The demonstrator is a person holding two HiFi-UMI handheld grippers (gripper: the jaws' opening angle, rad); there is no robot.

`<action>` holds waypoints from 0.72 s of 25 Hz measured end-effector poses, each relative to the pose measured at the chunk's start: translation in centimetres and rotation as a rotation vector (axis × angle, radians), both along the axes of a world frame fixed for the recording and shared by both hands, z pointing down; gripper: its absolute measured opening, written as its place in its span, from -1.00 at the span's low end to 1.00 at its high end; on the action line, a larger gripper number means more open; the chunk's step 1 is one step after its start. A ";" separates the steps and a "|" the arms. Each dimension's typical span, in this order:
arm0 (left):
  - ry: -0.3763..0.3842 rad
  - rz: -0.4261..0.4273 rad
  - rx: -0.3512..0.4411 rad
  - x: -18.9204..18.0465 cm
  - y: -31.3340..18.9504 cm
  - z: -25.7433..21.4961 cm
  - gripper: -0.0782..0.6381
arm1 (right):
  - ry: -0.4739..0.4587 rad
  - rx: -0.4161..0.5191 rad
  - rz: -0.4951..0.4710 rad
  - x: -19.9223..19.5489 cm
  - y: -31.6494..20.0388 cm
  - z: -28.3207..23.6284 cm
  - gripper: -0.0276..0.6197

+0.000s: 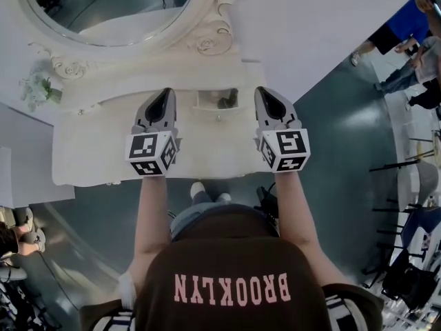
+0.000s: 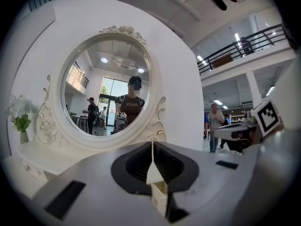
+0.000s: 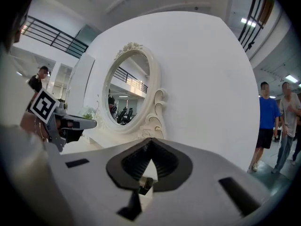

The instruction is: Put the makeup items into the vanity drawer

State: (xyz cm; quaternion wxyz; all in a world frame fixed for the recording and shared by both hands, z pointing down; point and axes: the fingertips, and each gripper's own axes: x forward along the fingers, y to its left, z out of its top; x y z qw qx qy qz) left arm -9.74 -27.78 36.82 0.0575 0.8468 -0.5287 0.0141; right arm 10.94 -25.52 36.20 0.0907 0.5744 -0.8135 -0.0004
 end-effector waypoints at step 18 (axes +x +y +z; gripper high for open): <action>-0.047 -0.003 0.136 0.5 2.5 -6.6 -0.76 | 0.035 0.067 0.074 2.6 2.7 -4.5 -0.92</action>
